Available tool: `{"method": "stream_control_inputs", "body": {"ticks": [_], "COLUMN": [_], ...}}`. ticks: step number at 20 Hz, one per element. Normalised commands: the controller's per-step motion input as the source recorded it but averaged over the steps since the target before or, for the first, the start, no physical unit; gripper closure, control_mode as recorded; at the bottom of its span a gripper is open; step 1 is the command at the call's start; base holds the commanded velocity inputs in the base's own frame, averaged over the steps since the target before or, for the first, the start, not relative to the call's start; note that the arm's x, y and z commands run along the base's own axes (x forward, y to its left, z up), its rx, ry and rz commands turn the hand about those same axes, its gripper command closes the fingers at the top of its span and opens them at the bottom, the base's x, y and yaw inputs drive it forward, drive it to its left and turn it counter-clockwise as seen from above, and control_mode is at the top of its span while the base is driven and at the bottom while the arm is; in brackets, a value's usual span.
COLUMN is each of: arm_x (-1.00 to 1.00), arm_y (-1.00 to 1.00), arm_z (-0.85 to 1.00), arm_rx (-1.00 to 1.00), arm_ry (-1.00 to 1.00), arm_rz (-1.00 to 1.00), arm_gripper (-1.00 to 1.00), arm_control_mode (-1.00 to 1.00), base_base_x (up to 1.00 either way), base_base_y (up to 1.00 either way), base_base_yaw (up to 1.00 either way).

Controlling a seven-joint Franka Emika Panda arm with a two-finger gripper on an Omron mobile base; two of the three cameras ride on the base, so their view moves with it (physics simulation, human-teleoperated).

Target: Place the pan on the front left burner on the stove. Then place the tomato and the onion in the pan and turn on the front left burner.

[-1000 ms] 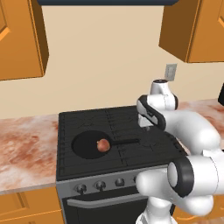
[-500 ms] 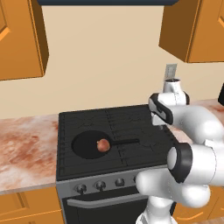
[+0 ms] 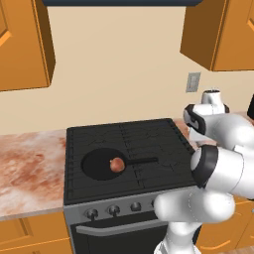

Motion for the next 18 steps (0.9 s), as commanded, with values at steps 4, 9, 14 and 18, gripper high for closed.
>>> {"method": "stream_control_inputs", "body": {"ticks": [4,9,14,18], "arm_x": [-0.23,-0.20,-0.04,0.00], "arm_y": [-0.56,-0.48,-0.27,-0.14], "arm_z": [-0.17,-0.09,-0.01,0.00], "arm_rx": [0.00,0.00,0.00,0.00], "arm_ry": [0.02,0.00,0.00,0.00], "arm_rz": [-0.07,-0.05,-0.01,0.00], "arm_gripper": [-1.00,-1.00,-1.00,-1.00], "arm_control_mode": [-1.00,-1.00,-1.00,-1.00], "base_base_x": [0.00,0.00,0.00,0.00], "base_base_y": [0.00,0.00,0.00,0.00], "base_base_yaw": [0.00,0.00,0.00,0.00]}}
